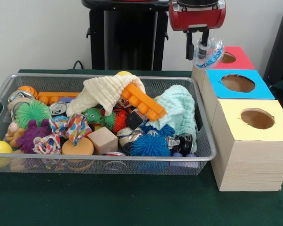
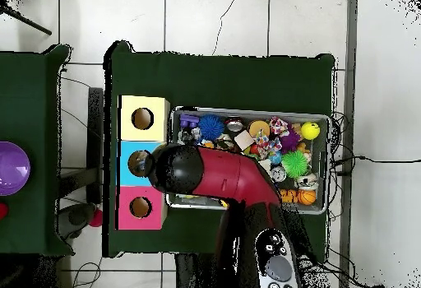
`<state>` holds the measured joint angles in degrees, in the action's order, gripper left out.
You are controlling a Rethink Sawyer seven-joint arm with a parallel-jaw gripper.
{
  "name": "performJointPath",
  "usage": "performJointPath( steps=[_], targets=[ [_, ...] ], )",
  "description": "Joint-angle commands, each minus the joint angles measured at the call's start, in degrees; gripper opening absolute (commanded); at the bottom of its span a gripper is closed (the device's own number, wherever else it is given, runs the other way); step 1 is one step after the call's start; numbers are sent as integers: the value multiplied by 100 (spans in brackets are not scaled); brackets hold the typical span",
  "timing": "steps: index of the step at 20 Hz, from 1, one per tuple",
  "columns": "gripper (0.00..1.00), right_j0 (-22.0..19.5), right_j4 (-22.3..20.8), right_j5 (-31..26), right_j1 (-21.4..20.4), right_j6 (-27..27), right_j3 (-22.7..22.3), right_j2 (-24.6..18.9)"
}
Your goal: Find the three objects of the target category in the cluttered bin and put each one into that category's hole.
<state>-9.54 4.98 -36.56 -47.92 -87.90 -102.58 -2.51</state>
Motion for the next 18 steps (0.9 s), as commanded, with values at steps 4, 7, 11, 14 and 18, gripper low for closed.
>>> performJointPath(
  steps=[4,7,11,14,18],
  targets=[
    [0,132,557,955,343,-1895,-828,80],
    [0,141,759,1165,410,-1928,-978,35],
    [0,157,1126,1283,411,-1923,-1195,-91],
    [0,183,1398,1310,429,-1903,-1337,-171],
    [0,230,1676,1470,477,-1878,-1483,-267]
  ],
)
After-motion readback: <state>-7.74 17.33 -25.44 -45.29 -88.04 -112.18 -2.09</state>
